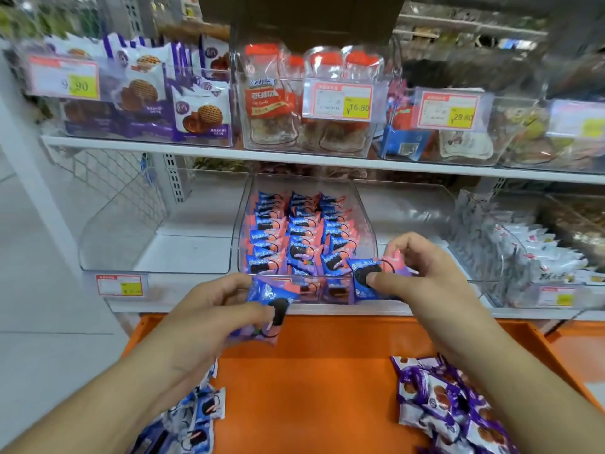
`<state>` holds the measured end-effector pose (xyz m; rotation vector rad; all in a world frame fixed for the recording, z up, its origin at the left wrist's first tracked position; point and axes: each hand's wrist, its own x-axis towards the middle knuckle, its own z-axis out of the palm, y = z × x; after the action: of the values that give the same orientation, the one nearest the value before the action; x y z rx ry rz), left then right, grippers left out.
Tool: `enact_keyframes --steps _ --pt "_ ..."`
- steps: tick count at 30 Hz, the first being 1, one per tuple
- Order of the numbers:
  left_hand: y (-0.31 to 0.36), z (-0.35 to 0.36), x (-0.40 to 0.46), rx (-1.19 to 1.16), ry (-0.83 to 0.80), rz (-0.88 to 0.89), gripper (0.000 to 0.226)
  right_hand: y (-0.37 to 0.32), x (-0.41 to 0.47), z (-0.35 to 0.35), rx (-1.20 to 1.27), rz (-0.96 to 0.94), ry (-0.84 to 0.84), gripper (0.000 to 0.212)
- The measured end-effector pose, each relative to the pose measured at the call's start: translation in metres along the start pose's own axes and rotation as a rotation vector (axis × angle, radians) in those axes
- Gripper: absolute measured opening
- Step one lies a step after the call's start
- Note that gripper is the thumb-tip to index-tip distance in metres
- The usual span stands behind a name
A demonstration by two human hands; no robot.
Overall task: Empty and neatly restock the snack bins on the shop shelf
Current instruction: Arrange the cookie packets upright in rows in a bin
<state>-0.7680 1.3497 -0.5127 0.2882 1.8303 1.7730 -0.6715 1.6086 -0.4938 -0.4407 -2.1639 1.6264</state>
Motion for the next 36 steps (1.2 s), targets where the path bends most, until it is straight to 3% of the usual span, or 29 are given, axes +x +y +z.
enact_keyframes --steps 4,8,16,24,29,32,36 --pt "0.003 0.005 0.015 0.168 0.022 0.075 0.023 0.014 0.016 -0.007 -0.248 -0.038 0.022 0.032" --pt "0.016 0.012 0.048 0.302 0.029 0.22 0.046 0.019 0.047 -0.008 -0.397 -0.105 0.015 0.032" --pt "0.009 0.023 0.13 0.666 0.181 0.461 0.031 0.044 0.089 0.009 -0.698 -0.25 -0.099 0.03" --pt "-0.013 0.023 0.141 1.012 0.17 0.56 0.027 0.071 0.098 0.016 -0.89 -0.344 -0.167 0.032" --pt "-0.002 0.022 0.145 1.079 0.164 0.535 0.023 0.075 0.11 0.013 -1.019 -0.422 -0.146 0.028" --pt "-0.003 0.022 0.15 1.068 0.121 0.505 0.036 0.078 0.114 0.008 -1.062 -0.477 -0.13 0.03" --pt "-0.004 0.023 0.157 1.209 0.099 0.51 0.035 0.075 0.122 0.005 -1.077 -0.516 -0.162 0.034"
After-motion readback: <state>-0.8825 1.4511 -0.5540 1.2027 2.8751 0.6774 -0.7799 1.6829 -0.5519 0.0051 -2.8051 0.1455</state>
